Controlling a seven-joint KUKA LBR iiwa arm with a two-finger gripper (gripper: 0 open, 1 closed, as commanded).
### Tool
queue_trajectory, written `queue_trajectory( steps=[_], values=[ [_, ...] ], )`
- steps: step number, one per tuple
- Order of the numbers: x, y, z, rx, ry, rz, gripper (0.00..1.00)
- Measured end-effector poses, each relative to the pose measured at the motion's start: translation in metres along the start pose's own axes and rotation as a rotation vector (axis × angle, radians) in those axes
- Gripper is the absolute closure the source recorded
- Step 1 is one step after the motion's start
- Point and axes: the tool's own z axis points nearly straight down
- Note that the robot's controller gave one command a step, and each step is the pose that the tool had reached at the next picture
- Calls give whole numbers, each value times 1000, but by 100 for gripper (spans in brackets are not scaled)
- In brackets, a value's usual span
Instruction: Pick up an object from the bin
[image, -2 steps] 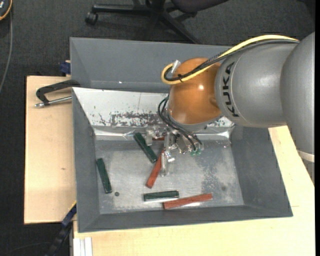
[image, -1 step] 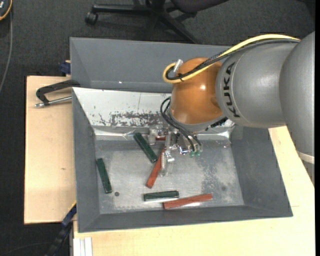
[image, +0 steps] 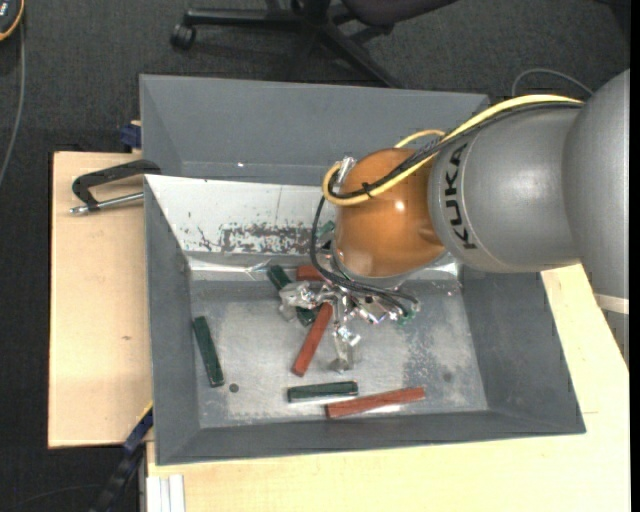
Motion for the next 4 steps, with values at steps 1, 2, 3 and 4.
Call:
queue_trajectory(
  steps=[1, 2, 3, 4],
  values=[
    [8, -4, 16, -1, 0, 102, 100],
    [8, -4, 16, -1, 0, 103, 100],
    [9, -3, 12, -2, 2, 103, 100],
    [10, -3, -4, -3, 3, 103, 100]
  ],
)
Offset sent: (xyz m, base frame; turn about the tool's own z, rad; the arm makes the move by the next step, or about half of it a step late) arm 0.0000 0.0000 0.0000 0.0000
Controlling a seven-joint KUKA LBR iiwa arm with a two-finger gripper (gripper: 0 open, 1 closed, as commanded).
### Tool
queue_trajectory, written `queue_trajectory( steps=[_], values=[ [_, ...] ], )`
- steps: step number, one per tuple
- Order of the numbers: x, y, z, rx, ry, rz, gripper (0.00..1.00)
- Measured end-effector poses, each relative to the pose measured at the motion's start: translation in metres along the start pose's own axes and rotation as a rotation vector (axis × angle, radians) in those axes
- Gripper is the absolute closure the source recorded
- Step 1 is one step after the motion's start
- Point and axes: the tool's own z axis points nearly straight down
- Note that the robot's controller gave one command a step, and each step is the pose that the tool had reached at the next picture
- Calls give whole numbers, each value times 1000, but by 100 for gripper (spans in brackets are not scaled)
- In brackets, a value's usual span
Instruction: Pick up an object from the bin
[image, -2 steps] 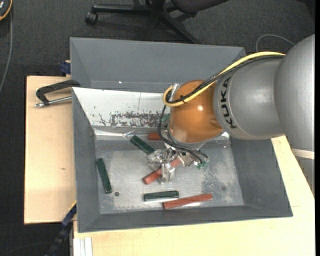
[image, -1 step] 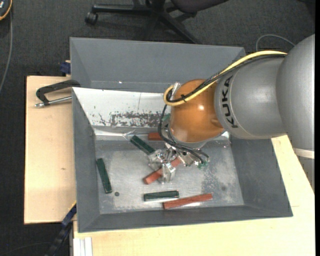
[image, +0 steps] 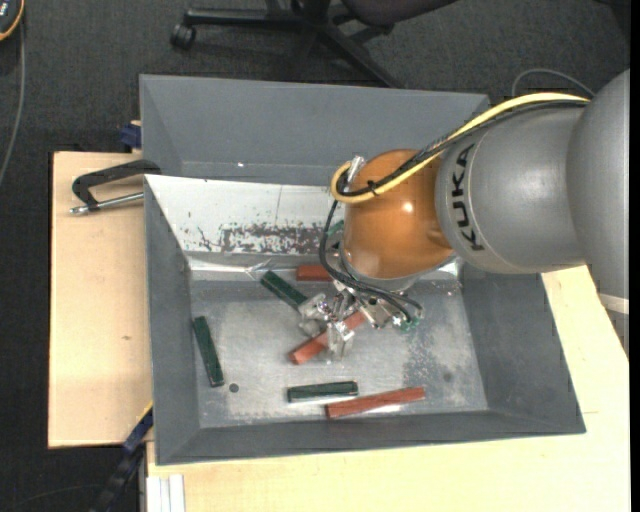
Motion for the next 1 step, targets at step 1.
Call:
queue_trajectory(
  steps=[1],
  values=[
    [-1, 0, -15, 2, -5, 0, 100]
  ],
)
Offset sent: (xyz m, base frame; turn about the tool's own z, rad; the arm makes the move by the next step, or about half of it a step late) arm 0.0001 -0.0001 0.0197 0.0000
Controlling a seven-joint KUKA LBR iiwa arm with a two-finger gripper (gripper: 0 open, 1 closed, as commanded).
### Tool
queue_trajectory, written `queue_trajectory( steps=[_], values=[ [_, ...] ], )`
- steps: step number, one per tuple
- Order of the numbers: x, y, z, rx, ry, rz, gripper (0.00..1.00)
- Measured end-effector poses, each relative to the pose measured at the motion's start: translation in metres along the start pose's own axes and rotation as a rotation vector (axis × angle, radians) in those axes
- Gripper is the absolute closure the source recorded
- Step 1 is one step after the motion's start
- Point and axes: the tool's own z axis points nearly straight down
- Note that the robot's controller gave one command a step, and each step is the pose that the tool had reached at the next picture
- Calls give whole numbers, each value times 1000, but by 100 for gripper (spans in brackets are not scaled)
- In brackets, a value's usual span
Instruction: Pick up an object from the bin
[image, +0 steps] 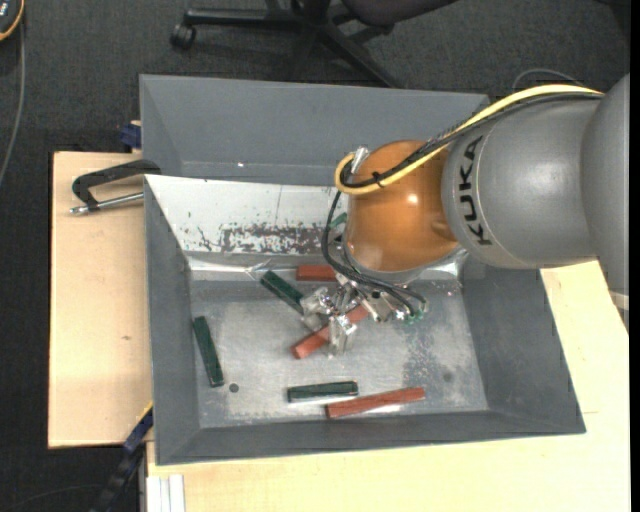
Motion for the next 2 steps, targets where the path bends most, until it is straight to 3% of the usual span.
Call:
queue_trajectory(
  steps=[2],
  values=[
    [-1, 0, -16, 2, -4, 0, 100]
  ],
)
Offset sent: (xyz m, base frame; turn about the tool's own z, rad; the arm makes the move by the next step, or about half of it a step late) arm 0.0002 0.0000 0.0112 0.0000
